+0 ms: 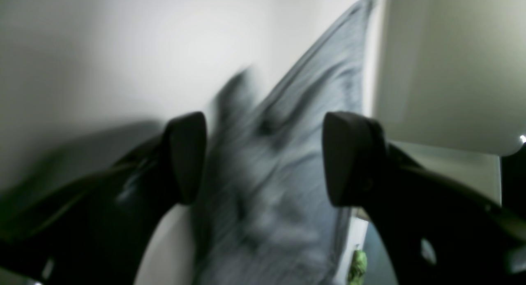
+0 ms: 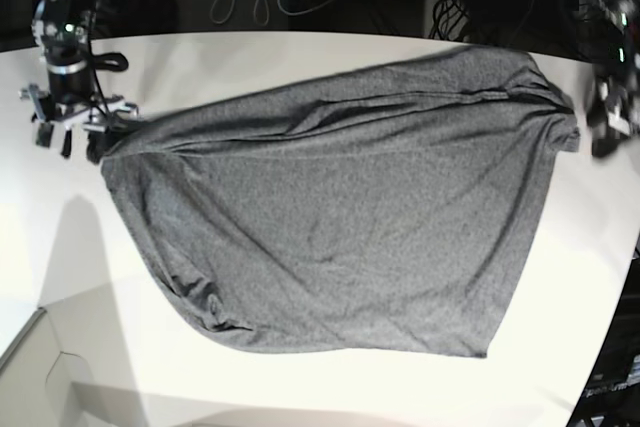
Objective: Layout the t-shirt on the table in an organized manner, then fold the t-shirt properly
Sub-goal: 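Release the left gripper and move it toward the shirt's hem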
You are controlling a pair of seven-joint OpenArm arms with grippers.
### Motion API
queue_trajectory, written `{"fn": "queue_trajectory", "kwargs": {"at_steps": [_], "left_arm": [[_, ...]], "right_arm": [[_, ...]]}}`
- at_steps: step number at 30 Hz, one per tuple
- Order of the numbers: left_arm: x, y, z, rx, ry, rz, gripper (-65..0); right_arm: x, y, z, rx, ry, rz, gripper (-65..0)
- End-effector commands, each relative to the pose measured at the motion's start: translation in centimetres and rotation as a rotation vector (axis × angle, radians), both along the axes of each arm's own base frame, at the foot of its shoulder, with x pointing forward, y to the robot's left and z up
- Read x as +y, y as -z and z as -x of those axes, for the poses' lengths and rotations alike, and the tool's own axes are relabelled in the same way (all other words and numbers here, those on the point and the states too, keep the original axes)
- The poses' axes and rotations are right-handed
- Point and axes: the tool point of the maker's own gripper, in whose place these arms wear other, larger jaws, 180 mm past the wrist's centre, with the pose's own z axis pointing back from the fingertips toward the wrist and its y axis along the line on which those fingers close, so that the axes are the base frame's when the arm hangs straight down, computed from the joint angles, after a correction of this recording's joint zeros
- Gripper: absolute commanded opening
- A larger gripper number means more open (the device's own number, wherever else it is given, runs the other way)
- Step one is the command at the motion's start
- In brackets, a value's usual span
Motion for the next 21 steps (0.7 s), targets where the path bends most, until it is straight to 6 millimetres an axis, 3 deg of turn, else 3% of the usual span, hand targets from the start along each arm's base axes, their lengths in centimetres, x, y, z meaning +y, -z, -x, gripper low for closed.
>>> {"fn": "queue_trajectory", "kwargs": {"at_steps": [1,7,11,14,16,21], "left_arm": [[0.0,-2.5,-2.4,-0.072,0.035,-0.029,-21.9],[-4.2,-5.7,-12.7,-0.103,0.166,-0.235,-21.9],[-7.8,-7.0,-17.5,-0.118,0.260,-0.452,-21.9],[-11.5,-5.9,-19.3,-0.131,0.320,-0.510,-21.9],[-13.1,-4.0,-19.8,-0.099,0.358,-0.511,-21.9],[-13.7,2.7,-17.5,0.050,0.376,-0.426,-21.9]], "right_arm": [[-0.5,-1.3,-0.3,-0.042,0.001,0.024,-34.4],[-1.8,-2.4,-0.9,-0.075,0.034,0.038,-34.4],[-1.9,-1.9,-1.1,-0.069,0.041,0.028,-34.3],[-2.1,-2.0,-2.4,-0.088,0.048,0.016,-34.0],[-2.2,-1.5,-3.1,-0.087,0.054,0.002,-34.0],[-1.5,-1.4,-4.7,-0.092,0.020,-0.004,-34.0]]}}
